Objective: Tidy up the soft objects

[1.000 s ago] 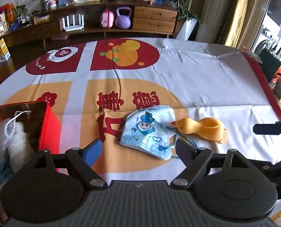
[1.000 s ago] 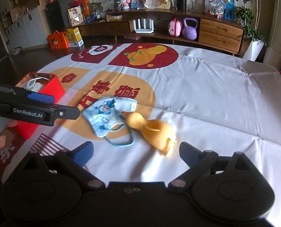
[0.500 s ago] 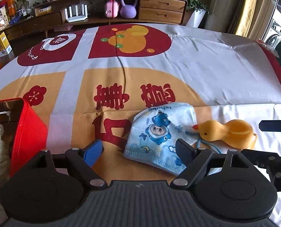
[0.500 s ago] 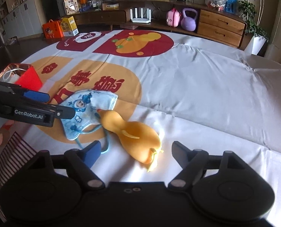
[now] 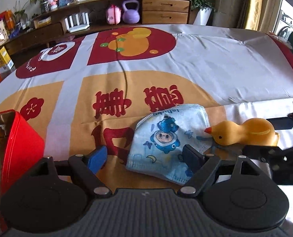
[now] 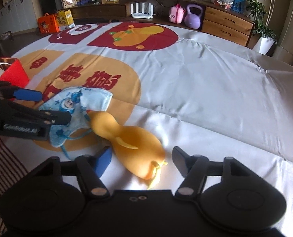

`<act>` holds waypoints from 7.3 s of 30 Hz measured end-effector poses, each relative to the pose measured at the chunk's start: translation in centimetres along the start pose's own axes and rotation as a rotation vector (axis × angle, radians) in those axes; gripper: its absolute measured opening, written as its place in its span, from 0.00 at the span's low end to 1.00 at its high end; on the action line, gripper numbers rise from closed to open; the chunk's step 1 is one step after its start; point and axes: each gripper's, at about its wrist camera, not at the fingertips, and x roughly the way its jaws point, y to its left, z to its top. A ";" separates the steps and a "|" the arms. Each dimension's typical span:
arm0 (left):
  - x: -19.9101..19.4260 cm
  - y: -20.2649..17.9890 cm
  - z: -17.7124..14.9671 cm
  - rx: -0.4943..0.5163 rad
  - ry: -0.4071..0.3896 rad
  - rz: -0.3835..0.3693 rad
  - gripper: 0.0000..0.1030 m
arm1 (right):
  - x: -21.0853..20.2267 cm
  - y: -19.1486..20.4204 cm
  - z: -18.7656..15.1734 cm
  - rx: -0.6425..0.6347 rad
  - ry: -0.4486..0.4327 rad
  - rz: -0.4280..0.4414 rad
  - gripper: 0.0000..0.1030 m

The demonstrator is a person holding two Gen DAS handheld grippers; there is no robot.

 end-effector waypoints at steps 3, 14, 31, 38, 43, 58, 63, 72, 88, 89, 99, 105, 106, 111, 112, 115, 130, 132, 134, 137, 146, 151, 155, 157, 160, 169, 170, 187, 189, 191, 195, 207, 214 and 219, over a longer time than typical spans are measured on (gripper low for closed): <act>-0.2 -0.6 -0.1 0.029 -0.013 0.002 0.73 | 0.2 -0.1 0.0 0.014 -0.005 -0.001 0.59; -1.2 -2.5 -0.4 0.103 -0.034 0.012 0.36 | -0.4 1.0 -0.2 -0.015 -0.031 -0.029 0.37; -6.8 -0.1 -0.7 0.006 -0.078 -0.012 0.33 | -5.3 2.7 -0.8 0.030 -0.090 -0.022 0.25; -10.7 1.1 -0.8 -0.025 -0.106 -0.015 0.32 | -9.1 4.9 -0.8 0.017 -0.123 -0.004 0.25; -13.5 2.2 -1.1 -0.046 -0.122 -0.017 0.33 | -11.7 6.4 -0.8 0.016 -0.143 0.017 0.25; -20.9 6.6 -2.7 -0.106 -0.177 -0.003 0.33 | -17.1 11.7 -0.1 -0.045 -0.206 0.064 0.26; -22.6 9.0 -3.4 -0.143 -0.193 0.012 0.33 | -17.5 14.4 0.7 -0.077 -0.214 0.087 0.26; -24.9 13.9 -4.9 -0.195 -0.209 0.059 0.33 | -16.9 19.5 2.8 -0.133 -0.218 0.133 0.26; -25.1 22.7 -7.9 -0.277 -0.178 0.147 0.33 | -12.4 27.1 6.5 -0.193 -0.181 0.154 0.26; -25.0 23.1 -8.0 -0.280 -0.174 0.153 0.33 | -12.0 27.3 6.9 -0.189 -0.178 0.151 0.27; -21.1 25.1 -8.6 -0.305 -0.115 0.131 0.33 | -6.9 28.9 10.2 -0.176 -0.140 0.113 0.27; -18.5 25.1 -8.4 -0.304 -0.088 0.099 0.33 | -3.8 29.3 11.3 -0.173 -0.096 0.111 0.28; -18.1 25.1 -8.3 -0.303 -0.084 0.098 0.33 | -3.4 29.3 11.3 -0.171 -0.089 0.116 0.28; -16.2 25.0 -8.3 -0.297 -0.057 0.096 0.33 | -1.6 29.7 11.3 -0.174 -0.060 0.122 0.28; -15.8 25.0 -8.3 -0.297 -0.049 0.096 0.33 | -1.4 29.8 11.2 -0.179 -0.057 0.121 0.28; -14.7 25.1 -8.3 -0.291 -0.033 0.108 0.33 | -1.0 30.2 11.1 -0.198 -0.056 0.119 0.29; -12.9 25.0 -8.4 -0.266 -0.003 0.113 0.34 | -0.3 29.7 11.0 -0.178 -0.045 0.134 0.38; -13.1 25.0 -8.4 -0.275 0.000 0.112 0.36 | -0.5 29.6 10.8 -0.176 -0.043 0.135 0.39; -13.3 24.9 -8.4 -0.276 0.001 0.112 0.45 | -0.8 29.5 10.8 -0.170 -0.044 0.135 0.41; -14.1 24.6 -8.4 -0.271 -0.019 0.111 0.58 | -1.3 29.2 10.7 -0.162 -0.048 0.140 0.42; -16.9 23.5 -8.6 -0.269 -0.068 0.108 0.65 | -5.1 28.4 9.7 -0.156 -0.099 0.184 0.57; -18.6 22.7 -8.8 -0.268 -0.087 0.122 0.65 | -7.7 27.7 8.7 -0.161 -0.143 0.218 0.63; -20.3 22.1 -9.1 -0.265 -0.113 0.134 0.71 | -9.5 26.9 7.8 -0.152 -0.172 0.246 0.70; -21.1 21.6 -9.2 -0.256 -0.134 0.146 0.72 | -10.3 26.5 7.3 -0.142 -0.186 0.260 0.73; -22.4 21.0 -9.4 -0.250 -0.162 0.163 0.72 | -11.6 26.1 6.5 -0.136 -0.217 0.273 0.81; -25.8 18.4 -10.7 -0.213 -0.251 0.193 0.83 | -15.4 25.0 3.9 -0.125 -0.307 0.324 0.95; -26.0 18.2 -10.9 -0.211 -0.257 0.188 0.85 | -15.7 24.7 3.6 -0.118 -0.316 0.324 0.96; -28.1 15.3 -12.2 -0.219 -0.300 0.146 0.99 | -18.5 22.0 -0.4 -0.028 -0.383 0.329 1.00; -28.1 15.1 -12.3 -0.220 -0.298 0.145 0.99 | -18.5 21.6 -0.7 -0.007 -0.380 0.328 1.00; -28.2 14.9 -12.4 -0.218 -0.299 0.139 0.99 | -18.6 21.2 -1.1 0.009 -0.377 0.322 1.00; -28.4 14.6 -12.5 -0.220 -0.299 0.136 0.99 | -18.8 20.7 -1.6 0.023 -0.378 0.319 1.00; -28.4 13.1 -12.7 -0.200 -0.287 0.142 1.00 | -18.9 20.3 -2.8 0.035 -0.371 0.296 1.00; -28.2 12.9 -12.7 -0.200 -0.282 0.143 1.00 | -19.0 19.9 -3.3 0.040 -0.365 0.279 1.00; -27.9 12.7 -12.6 -0.192 -0.281 0.148 1.00 | -19.0 19.7 -3.8 0.049 -0.356 0.283 1.00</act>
